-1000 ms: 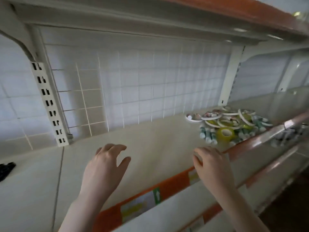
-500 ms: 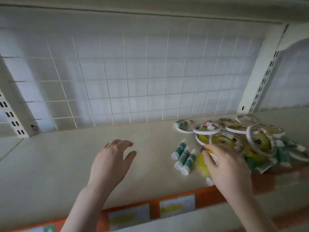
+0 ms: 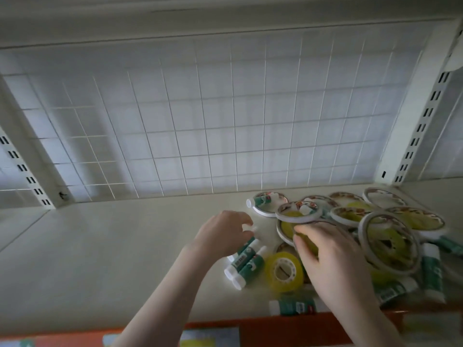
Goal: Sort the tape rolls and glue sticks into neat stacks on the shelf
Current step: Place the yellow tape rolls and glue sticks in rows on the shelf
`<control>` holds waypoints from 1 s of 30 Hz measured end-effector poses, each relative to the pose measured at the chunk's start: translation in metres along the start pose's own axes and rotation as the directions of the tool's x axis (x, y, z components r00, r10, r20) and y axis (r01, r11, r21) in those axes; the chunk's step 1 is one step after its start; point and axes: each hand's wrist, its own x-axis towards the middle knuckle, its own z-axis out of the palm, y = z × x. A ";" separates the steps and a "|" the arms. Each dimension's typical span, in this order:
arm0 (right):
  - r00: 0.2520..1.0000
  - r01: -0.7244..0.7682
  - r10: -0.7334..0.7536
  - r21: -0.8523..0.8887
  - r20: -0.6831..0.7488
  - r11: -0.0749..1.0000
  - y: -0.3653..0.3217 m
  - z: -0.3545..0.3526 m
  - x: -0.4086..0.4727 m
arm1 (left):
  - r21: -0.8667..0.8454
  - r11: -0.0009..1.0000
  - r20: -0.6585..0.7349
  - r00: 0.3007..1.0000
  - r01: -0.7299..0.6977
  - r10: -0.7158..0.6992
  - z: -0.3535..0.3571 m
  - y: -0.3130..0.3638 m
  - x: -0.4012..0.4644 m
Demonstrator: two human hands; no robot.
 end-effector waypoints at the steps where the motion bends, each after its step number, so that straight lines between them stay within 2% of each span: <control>1: 1.000 0.010 -0.010 0.002 0.000 1.000 0.000 0.001 0.000 | 0.017 1.000 0.015 1.000 -0.005 0.005 0.001 0.000 0.002; 10: 1.000 0.024 -0.024 0.037 0.018 0.999 -0.005 0.008 0.001 | 0.095 0.995 0.108 0.994 -0.039 0.029 -0.005 0.000 0.011; 13: 0.998 0.044 -0.046 0.046 0.042 0.998 -0.010 0.008 0.006 | 0.049 0.999 0.086 0.996 -0.021 0.016 -0.007 -0.008 0.008; 17: 0.978 0.114 -0.121 0.055 0.168 0.992 -0.026 0.011 0.018 | -0.092 0.994 -0.034 0.998 0.053 -0.056 -0.013 -0.028 -0.007; 20: 0.935 0.138 -0.138 0.023 0.326 0.990 -0.041 0.020 0.029 | -0.130 0.989 -0.123 0.988 0.075 -0.092 -0.019 -0.048 -0.023; 23: 0.897 0.157 -0.136 -0.016 0.419 0.987 -0.055 0.028 0.039 | -0.155 0.982 -0.177 0.975 0.108 -0.135 -0.023 -0.066 -0.037; 30: 0.806 0.148 -0.010 -0.184 0.592 0.972 -0.074 0.043 0.054 | -0.202 0.969 -0.253 0.948 0.141 -0.191 -0.027 -0.083 -0.054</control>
